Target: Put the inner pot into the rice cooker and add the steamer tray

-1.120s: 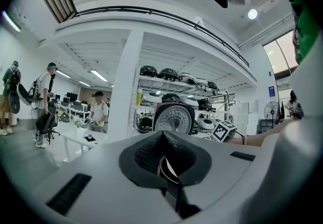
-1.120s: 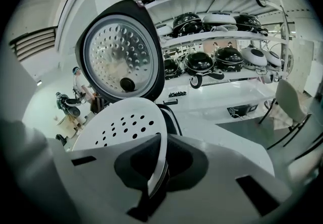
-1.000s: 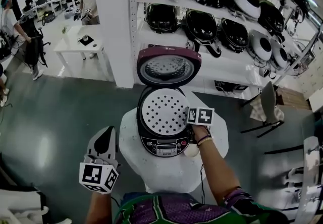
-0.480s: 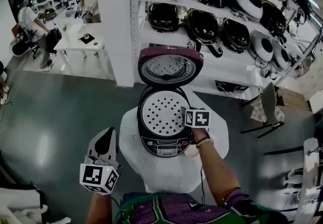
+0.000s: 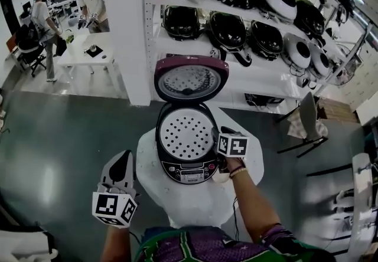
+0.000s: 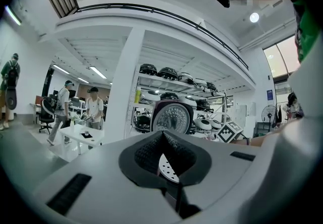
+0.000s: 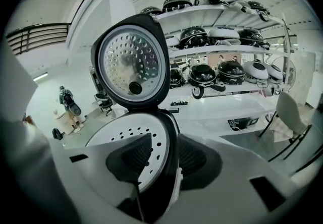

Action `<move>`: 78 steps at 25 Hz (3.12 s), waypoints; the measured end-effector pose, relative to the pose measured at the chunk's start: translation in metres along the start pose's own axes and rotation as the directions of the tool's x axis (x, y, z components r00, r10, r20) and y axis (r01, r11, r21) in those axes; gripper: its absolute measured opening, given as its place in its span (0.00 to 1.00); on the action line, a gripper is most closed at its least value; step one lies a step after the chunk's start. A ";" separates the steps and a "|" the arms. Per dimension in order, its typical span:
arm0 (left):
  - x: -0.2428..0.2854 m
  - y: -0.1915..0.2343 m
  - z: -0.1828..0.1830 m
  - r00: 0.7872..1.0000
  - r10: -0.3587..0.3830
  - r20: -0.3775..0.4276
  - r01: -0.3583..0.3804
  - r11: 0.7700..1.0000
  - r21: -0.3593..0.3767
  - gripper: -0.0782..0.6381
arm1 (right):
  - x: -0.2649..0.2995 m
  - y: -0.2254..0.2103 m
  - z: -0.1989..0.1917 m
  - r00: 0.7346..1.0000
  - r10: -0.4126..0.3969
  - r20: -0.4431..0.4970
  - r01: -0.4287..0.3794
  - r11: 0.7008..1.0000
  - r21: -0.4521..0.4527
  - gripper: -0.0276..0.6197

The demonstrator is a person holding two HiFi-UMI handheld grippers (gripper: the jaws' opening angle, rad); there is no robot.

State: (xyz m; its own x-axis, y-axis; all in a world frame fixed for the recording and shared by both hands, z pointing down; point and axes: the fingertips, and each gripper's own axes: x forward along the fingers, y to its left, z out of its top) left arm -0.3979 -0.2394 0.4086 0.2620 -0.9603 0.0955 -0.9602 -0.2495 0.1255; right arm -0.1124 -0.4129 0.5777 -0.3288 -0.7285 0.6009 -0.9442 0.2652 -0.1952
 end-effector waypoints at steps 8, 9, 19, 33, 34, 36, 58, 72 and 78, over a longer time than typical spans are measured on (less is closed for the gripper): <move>0.006 -0.008 -0.008 0.999 -0.054 0.010 0.054 0.999 -0.004 0.14 | -0.048 -0.016 -0.013 0.997 -0.014 0.080 0.009 0.999 0.053 0.28; 0.005 -0.012 -0.007 0.998 -0.059 0.013 0.059 0.998 -0.004 0.14 | -0.056 -0.017 -0.015 0.996 -0.011 0.087 0.007 0.999 0.052 0.28; -0.030 -0.074 0.001 0.999 -0.035 0.028 0.034 0.999 0.021 0.14 | -0.152 -0.029 -0.037 0.987 0.055 0.150 -0.053 0.998 -0.014 0.28; -0.117 -0.225 0.011 0.997 0.023 0.078 -0.028 0.998 0.057 0.14 | -0.327 -0.084 -0.069 0.945 0.182 0.273 -0.136 0.974 -0.180 0.27; -0.125 -0.234 0.012 0.996 0.032 0.083 -0.037 0.997 0.062 0.14 | -0.339 -0.085 -0.070 0.938 0.195 0.286 -0.145 0.972 -0.186 0.27; -0.141 -0.247 0.015 0.993 0.061 0.100 -0.068 0.995 0.075 0.14 | -0.362 -0.085 -0.073 0.925 0.223 0.307 -0.168 0.966 -0.196 0.26; -0.239 -0.329 0.051 0.966 0.132 0.221 -0.162 0.979 0.121 0.14 | -0.522 -0.070 -0.055 0.762 0.386 0.520 -0.259 0.918 -0.301 0.14; -0.242 -0.340 0.051 0.965 0.116 0.236 -0.144 0.984 0.103 0.14 | -0.536 -0.082 -0.054 0.757 0.350 0.551 -0.211 0.930 -0.300 0.05; -0.242 -0.340 0.051 0.967 0.116 0.229 -0.143 0.984 0.107 0.14 | -0.532 -0.084 -0.055 0.767 0.343 0.542 -0.218 0.934 -0.282 0.05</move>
State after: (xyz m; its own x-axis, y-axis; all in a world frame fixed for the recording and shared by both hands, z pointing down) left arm -0.1403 0.0716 0.2922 0.1199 -0.9856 -0.1191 -0.9926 -0.1212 0.0037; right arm 0.1425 -0.0131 0.3166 -0.5854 -0.8103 -0.0261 -0.8055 0.5849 -0.0951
